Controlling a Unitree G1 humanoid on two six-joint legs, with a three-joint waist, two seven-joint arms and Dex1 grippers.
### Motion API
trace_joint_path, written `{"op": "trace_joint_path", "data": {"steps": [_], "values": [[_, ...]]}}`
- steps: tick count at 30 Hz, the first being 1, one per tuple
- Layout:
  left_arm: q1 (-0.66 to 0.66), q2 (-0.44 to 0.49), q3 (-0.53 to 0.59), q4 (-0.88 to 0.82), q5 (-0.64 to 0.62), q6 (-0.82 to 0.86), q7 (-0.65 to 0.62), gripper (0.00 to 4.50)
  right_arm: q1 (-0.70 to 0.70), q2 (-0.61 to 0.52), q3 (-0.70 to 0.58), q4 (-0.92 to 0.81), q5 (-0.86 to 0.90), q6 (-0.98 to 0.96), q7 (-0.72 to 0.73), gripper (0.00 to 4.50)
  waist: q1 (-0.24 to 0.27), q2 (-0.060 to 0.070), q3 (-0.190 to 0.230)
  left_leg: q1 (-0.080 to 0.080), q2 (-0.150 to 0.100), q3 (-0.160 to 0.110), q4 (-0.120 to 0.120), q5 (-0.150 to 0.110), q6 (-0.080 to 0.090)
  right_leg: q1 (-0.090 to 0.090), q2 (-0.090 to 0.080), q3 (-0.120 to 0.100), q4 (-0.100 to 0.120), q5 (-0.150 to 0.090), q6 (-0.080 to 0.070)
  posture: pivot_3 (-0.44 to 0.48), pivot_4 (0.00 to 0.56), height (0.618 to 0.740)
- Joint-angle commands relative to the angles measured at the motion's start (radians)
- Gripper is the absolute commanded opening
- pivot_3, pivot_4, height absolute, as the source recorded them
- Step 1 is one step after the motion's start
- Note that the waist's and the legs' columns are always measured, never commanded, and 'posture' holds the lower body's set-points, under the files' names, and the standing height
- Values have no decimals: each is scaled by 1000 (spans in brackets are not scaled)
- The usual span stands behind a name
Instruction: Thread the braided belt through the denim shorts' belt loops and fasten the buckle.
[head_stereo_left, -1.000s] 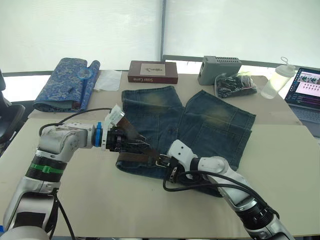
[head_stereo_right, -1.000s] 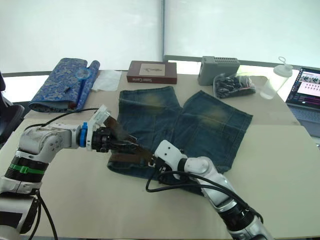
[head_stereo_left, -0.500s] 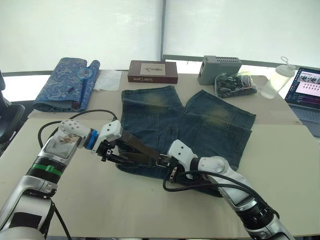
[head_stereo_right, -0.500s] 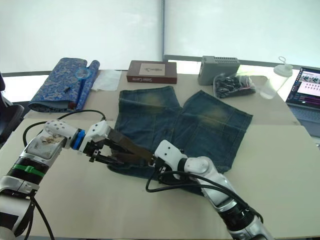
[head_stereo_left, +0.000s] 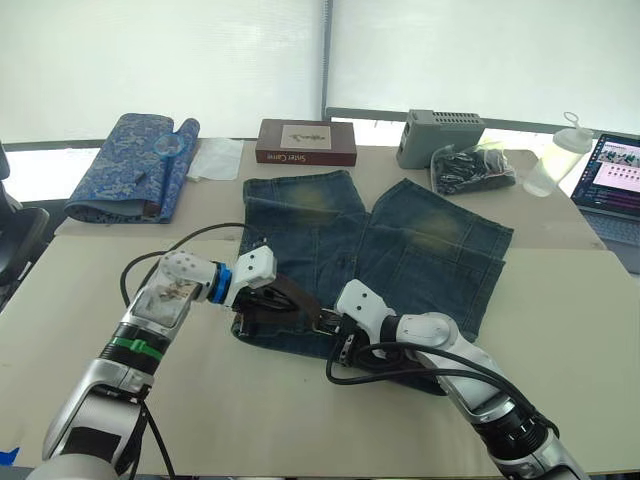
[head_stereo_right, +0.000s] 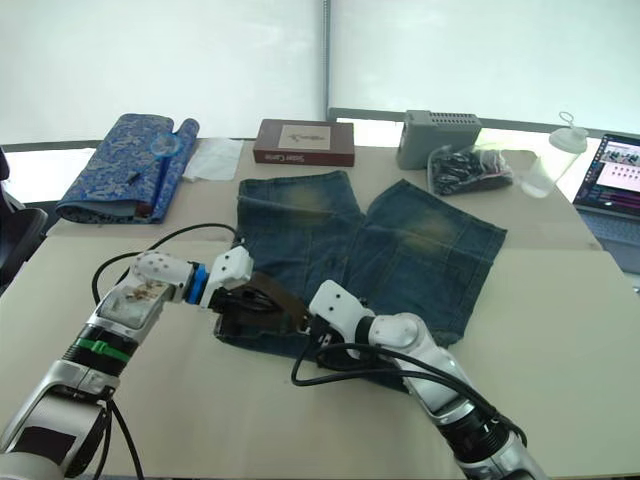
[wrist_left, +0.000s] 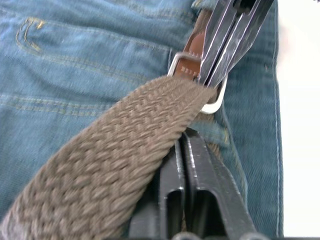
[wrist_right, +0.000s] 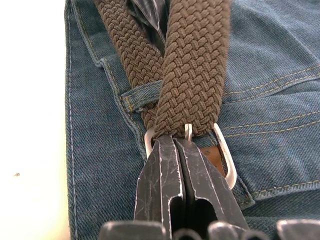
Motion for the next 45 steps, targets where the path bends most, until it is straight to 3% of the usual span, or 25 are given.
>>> {"op": "trace_joint_path", "data": {"steps": [1,11,34,45], "values": [[17,-26,28,-82,-31,42,33,29,46,-24,49,75,-9,42,7,0,0,0,0,0,0,0,0,0,0,0,0,0,0,0,0,0,150,740],[43,-122,5,-133,-19,95,121,29,46,-22,45,79,-9,48,-1,0,1,0,0,1,0,-1,1,0,0,3,1,0,0,0,1,0,150,740],[90,-156,-79,-52,131,-64,186,29,61,-45,12,39,2,70,-9,0,7,1,-1,7,-1,-5,1,-1,1,9,-1,-3,-2,-2,-2,0,150,740],[87,-179,-82,58,151,-103,216,29,87,-126,-68,-161,72,254,-16,0,18,0,-3,7,-1,-6,1,-2,2,9,-2,-4,-3,-3,-1,0,150,740]]}}
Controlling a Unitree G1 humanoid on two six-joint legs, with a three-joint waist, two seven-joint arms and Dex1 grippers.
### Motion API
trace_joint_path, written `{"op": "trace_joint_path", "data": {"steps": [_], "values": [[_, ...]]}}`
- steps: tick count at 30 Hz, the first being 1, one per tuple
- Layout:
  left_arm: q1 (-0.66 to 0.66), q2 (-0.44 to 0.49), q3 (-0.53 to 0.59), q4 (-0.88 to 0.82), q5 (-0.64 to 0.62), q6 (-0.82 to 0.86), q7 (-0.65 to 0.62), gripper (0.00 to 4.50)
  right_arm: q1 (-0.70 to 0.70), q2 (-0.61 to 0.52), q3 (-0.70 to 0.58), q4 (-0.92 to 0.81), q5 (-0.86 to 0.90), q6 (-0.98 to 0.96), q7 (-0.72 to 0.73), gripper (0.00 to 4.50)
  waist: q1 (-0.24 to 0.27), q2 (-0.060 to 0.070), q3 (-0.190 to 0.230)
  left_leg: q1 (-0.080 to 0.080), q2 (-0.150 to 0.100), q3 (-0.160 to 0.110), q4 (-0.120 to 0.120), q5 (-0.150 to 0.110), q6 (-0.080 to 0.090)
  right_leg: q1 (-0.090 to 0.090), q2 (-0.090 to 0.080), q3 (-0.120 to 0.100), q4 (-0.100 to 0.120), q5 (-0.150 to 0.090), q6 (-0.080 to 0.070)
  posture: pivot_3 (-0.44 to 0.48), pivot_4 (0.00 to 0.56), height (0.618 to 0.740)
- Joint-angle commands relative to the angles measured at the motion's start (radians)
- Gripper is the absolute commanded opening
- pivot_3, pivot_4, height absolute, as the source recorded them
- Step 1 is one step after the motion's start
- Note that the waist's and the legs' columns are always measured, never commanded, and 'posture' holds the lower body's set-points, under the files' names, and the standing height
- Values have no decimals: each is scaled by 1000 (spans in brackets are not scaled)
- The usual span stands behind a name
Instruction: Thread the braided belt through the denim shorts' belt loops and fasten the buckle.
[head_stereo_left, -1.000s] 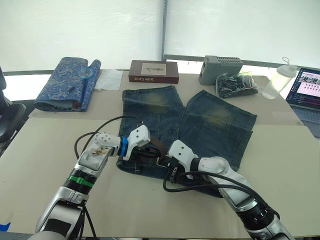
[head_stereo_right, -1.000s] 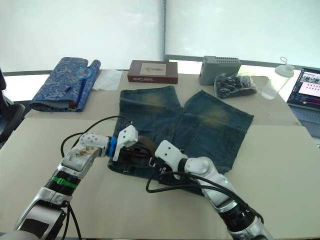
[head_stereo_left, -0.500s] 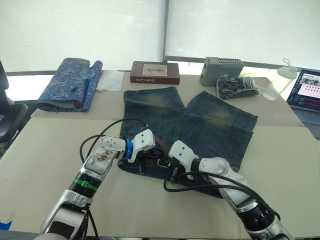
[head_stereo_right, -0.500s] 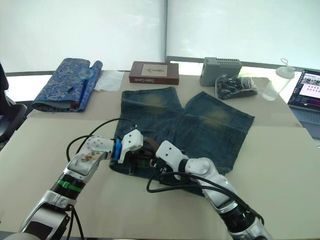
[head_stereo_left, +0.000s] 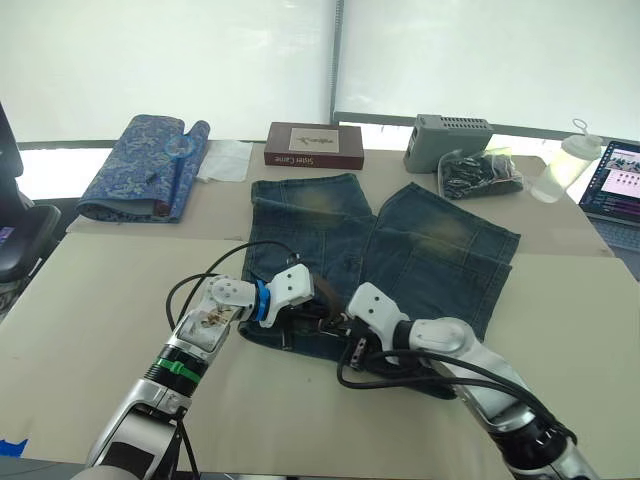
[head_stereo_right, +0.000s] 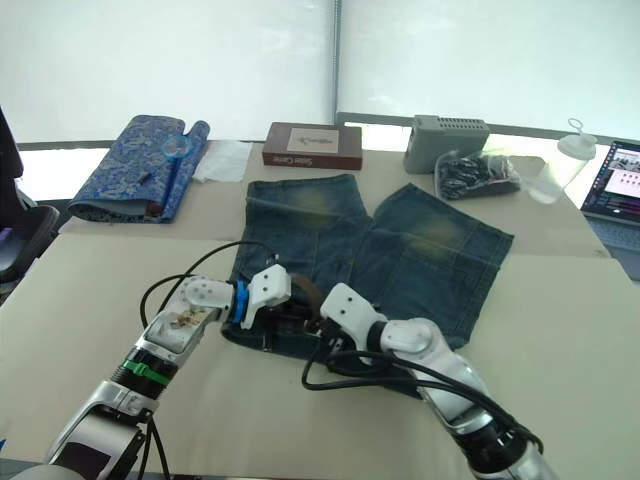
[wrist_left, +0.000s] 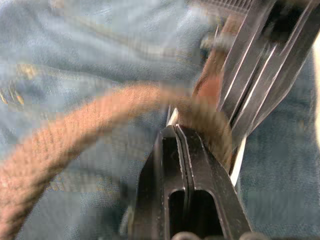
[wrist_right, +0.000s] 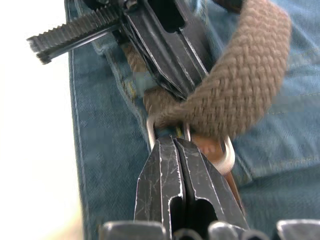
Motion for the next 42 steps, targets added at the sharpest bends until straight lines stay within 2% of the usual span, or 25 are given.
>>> {"op": "trace_joint_path", "data": {"steps": [1,11,18,24,30,38,42], "values": [[12,4,-31,64,47,-5,2,29,38,-37,-19,-26,29,115,-7,0,0,0,-1,0,0,0,0,0,0,0,0,0,0,0,-1,0,150,740],[-15,-8,-32,126,56,-56,5,29,18,-30,-55,-65,55,147,-78,0,0,0,-1,0,0,0,1,0,0,0,-1,0,0,-2,-2,0,150,740],[-24,-13,-21,117,49,-54,3,29,-29,13,-81,-59,93,104,-83,0,-3,0,-1,0,0,1,2,1,-1,0,-1,0,1,-1,-1,0,150,740],[-17,-12,-19,106,53,-56,8,29,-31,70,-149,-86,218,111,-36,0,-2,0,-1,-2,0,0,2,1,-1,0,-1,0,1,2,-1,0,150,740],[-8,-12,-19,100,57,-61,15,29,-49,120,-202,-51,246,109,-85,0,-2,1,-1,-5,0,0,2,1,0,-1,0,0,1,3,3,0,150,740],[0,-11,-7,79,45,-44,27,29,-54,77,-73,56,160,87,-132,0,-8,1,-1,-5,0,0,2,1,0,-2,0,0,1,3,2,0,150,740],[-13,-15,34,41,5,31,36,29,-36,69,-17,102,133,58,-126,0,-14,1,-1,-5,0,0,1,1,0,-2,1,-1,2,2,3,0,150,740]]}}
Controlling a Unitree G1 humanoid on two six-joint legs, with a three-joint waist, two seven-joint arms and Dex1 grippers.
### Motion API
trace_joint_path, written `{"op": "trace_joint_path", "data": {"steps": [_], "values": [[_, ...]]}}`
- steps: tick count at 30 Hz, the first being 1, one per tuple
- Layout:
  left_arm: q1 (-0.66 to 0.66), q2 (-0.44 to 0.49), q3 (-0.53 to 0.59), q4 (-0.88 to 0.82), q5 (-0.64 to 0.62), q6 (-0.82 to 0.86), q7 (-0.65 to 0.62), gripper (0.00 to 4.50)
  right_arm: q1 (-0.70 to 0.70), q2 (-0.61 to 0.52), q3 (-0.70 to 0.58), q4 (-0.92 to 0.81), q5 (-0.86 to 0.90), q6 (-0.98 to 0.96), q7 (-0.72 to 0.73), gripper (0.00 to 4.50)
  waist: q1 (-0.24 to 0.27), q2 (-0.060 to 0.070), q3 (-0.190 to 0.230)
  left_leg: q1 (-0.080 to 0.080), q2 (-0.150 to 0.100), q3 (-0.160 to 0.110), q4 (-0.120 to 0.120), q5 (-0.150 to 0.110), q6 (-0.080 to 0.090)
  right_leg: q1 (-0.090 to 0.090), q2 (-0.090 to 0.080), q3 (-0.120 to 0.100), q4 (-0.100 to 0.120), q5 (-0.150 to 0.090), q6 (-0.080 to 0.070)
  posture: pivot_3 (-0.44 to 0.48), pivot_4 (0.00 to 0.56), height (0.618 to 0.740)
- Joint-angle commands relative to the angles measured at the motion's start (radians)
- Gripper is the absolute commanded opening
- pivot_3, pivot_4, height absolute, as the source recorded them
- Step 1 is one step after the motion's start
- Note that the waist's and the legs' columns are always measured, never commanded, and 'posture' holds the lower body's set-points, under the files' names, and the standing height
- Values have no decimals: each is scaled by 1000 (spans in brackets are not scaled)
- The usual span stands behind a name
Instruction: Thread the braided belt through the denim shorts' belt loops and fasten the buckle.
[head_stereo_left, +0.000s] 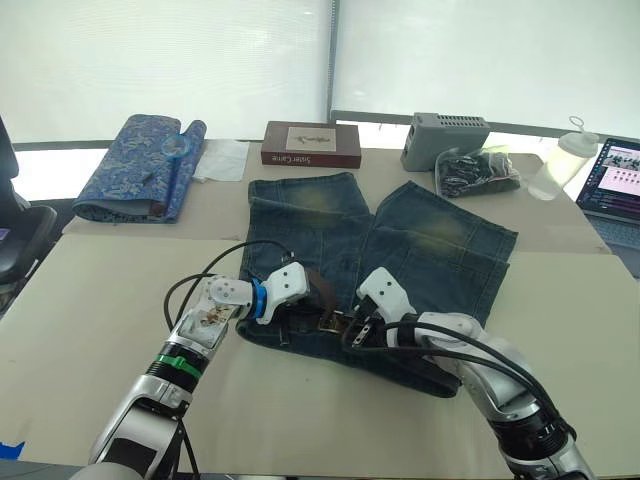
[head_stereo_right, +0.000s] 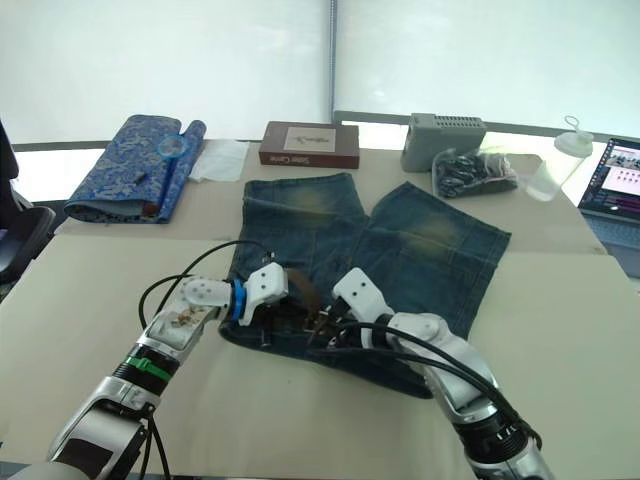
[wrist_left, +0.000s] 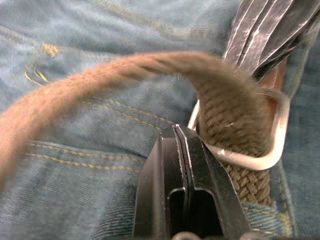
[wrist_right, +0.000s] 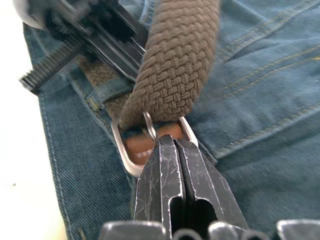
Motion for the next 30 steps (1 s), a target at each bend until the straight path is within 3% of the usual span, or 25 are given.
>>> {"op": "trace_joint_path", "data": {"steps": [1,9,19,30], "values": [[3,-7,16,-40,-26,70,-1,29,19,-8,40,42,-13,-16,6,0,-1,0,0,0,0,0,0,0,0,0,0,0,0,0,0,0,150,740],[31,4,79,-248,-198,348,-50,29,17,-14,29,59,-10,-33,16,0,-6,0,0,0,0,0,0,0,0,0,1,0,1,-1,1,0,150,740],[73,7,109,-355,-273,480,-47,29,30,-13,21,47,-14,-23,10,0,-7,0,0,-1,0,0,0,0,0,-1,1,0,1,-1,1,0,150,740],[39,13,83,-249,-168,399,11,29,35,-35,37,20,-9,-46,41,0,-6,0,0,-1,0,0,0,0,0,-1,1,1,1,-1,1,0,150,740]]}}
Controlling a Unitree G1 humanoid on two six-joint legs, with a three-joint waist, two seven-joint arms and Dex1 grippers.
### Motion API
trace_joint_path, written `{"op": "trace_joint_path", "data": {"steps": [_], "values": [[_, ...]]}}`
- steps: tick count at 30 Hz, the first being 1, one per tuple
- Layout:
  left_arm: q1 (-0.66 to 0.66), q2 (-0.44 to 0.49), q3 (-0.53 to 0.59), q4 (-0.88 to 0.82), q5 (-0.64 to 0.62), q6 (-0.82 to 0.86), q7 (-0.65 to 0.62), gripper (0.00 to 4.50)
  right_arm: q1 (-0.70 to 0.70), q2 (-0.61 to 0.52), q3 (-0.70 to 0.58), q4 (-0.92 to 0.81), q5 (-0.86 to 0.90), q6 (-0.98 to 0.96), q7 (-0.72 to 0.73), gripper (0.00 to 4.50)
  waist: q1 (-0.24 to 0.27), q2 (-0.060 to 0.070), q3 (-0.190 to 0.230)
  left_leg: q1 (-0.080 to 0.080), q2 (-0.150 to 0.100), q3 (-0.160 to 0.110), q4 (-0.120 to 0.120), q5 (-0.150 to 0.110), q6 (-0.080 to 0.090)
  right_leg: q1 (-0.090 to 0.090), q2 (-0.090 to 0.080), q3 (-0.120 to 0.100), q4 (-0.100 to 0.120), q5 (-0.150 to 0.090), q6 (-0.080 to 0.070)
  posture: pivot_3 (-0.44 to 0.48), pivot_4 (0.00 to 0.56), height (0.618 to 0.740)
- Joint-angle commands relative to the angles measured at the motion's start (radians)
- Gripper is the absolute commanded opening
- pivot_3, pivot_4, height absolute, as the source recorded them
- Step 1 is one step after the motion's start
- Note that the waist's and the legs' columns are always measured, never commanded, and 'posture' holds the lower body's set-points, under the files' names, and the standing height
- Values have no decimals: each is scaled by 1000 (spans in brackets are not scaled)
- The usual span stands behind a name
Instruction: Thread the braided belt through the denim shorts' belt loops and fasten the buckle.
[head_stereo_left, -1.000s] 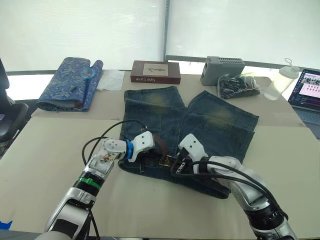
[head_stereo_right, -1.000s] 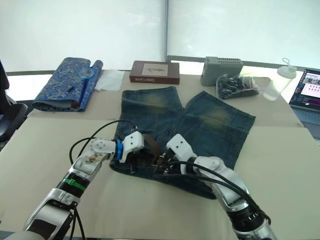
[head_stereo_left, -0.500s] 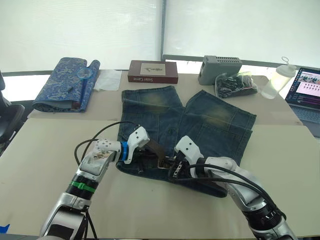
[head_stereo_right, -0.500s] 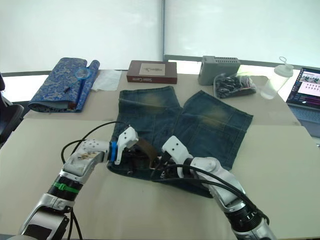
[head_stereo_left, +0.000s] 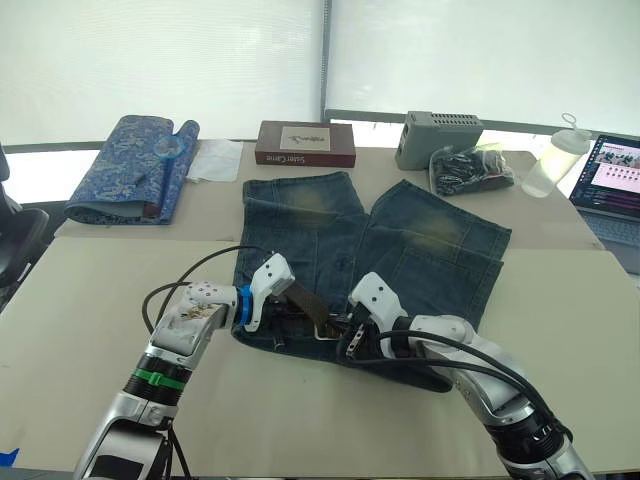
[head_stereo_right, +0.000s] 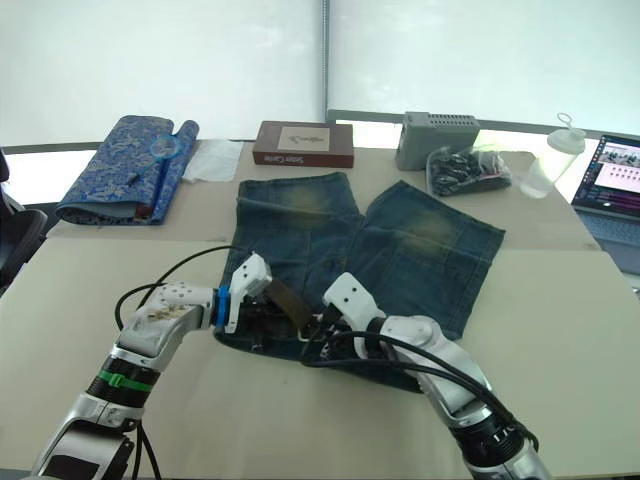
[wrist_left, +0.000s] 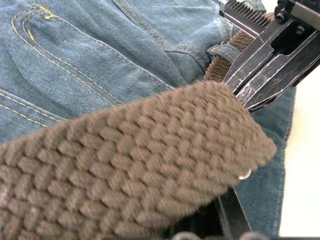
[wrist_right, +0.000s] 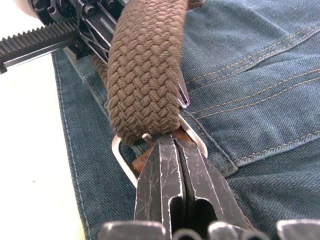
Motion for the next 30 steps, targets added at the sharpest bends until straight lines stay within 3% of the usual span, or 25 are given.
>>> {"op": "trace_joint_path", "data": {"steps": [1,14,20,24,30], "values": [[-46,-17,-13,20,13,-67,4,29,22,-32,20,16,-2,7,18,0,3,0,0,0,0,0,0,0,0,0,0,0,0,0,0,0,150,740],[-97,-20,9,101,0,-79,4,29,3,-9,42,55,-19,-23,9,0,2,0,0,0,0,0,0,0,0,1,0,0,0,0,0,0,150,740],[-102,30,37,60,-54,-4,-41,2204,-17,-1,57,88,-29,-36,10,0,-4,0,0,1,0,0,0,1,-2,0,1,0,1,1,-1,0,150,740],[-91,82,42,40,-73,6,-82,2204,-24,3,65,104,-31,-43,11,0,-8,0,0,2,1,0,0,2,-3,1,2,0,2,1,-1,0,150,740],[-91,62,78,10,-130,68,-44,2204,-30,10,76,131,-38,-56,13,0,-8,0,0,3,1,-1,0,2,-3,1,1,1,2,2,-2,0,150,740]]}}
